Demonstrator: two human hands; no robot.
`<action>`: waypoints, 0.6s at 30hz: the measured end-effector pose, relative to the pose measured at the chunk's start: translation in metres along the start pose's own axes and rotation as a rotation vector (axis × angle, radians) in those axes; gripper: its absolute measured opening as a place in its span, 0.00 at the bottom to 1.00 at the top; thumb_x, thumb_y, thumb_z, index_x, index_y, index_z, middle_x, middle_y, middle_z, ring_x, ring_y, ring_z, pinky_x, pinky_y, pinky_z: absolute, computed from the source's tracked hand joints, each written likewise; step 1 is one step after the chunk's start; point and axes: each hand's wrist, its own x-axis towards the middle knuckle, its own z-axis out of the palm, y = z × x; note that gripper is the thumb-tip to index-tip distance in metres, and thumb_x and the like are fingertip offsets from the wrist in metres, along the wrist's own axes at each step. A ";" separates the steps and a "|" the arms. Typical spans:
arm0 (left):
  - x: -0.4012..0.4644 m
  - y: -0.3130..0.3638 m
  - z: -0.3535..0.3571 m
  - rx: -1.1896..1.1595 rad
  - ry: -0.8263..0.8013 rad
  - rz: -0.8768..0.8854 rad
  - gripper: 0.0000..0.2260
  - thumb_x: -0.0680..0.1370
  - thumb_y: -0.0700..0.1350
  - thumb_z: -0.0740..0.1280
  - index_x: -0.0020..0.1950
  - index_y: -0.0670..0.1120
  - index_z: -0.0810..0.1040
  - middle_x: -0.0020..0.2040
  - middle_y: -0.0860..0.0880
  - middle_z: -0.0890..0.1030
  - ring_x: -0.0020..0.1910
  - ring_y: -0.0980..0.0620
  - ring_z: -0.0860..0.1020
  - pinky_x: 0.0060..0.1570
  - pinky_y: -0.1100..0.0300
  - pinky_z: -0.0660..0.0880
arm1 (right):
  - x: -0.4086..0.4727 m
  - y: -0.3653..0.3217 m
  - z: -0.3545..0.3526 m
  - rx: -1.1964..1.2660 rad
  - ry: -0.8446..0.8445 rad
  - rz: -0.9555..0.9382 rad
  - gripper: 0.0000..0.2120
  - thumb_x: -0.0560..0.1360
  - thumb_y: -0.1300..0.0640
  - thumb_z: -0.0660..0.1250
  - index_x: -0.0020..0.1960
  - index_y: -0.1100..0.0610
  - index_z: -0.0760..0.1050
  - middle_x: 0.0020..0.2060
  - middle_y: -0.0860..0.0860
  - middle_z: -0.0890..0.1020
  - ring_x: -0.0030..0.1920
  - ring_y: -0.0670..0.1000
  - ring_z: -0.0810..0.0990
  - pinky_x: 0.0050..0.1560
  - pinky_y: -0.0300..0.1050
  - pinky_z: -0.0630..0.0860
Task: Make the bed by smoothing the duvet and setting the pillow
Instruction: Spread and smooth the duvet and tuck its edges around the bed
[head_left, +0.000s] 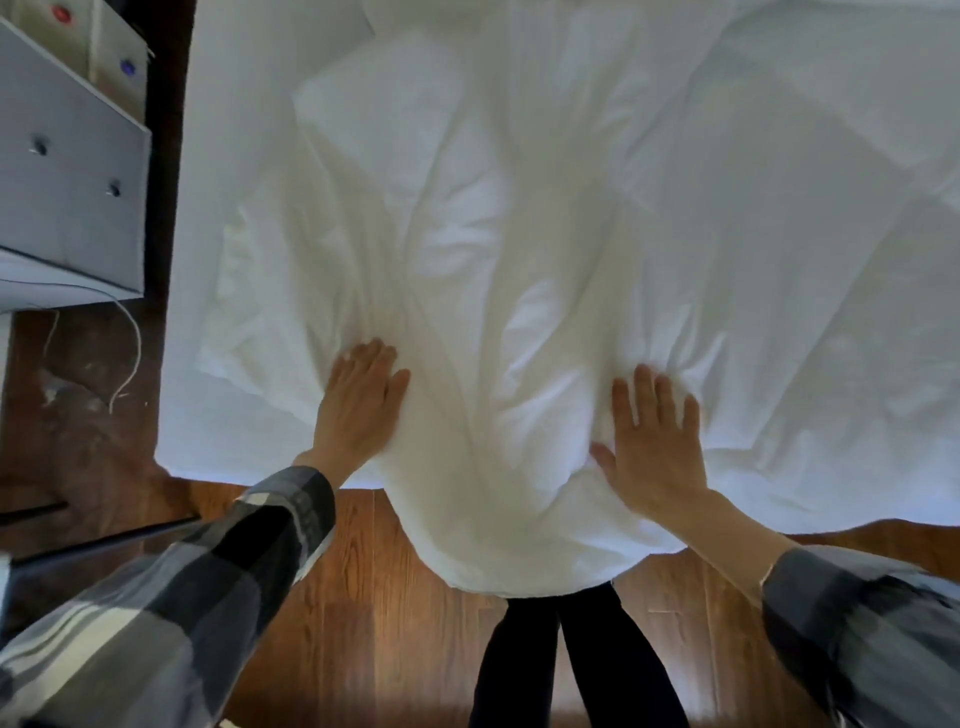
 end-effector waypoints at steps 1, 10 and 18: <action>-0.002 -0.001 -0.003 -0.029 0.028 0.028 0.21 0.86 0.50 0.53 0.77 0.42 0.67 0.79 0.42 0.65 0.79 0.43 0.60 0.78 0.49 0.52 | 0.004 -0.006 -0.012 0.075 0.113 0.028 0.35 0.78 0.44 0.63 0.77 0.62 0.58 0.78 0.63 0.56 0.76 0.64 0.59 0.72 0.67 0.59; 0.018 -0.039 -0.051 -0.054 0.355 -0.339 0.33 0.80 0.42 0.67 0.81 0.43 0.53 0.81 0.39 0.58 0.79 0.38 0.58 0.77 0.40 0.56 | 0.041 -0.113 -0.041 0.119 -0.066 -0.254 0.45 0.76 0.30 0.50 0.80 0.57 0.41 0.79 0.59 0.40 0.79 0.58 0.39 0.77 0.58 0.40; 0.054 -0.111 -0.043 -0.596 0.306 -0.896 0.56 0.65 0.70 0.75 0.79 0.40 0.54 0.75 0.40 0.65 0.74 0.36 0.65 0.73 0.39 0.63 | 0.055 -0.127 -0.032 0.121 -0.231 -0.156 0.45 0.75 0.27 0.44 0.80 0.54 0.36 0.79 0.55 0.35 0.79 0.56 0.35 0.77 0.59 0.39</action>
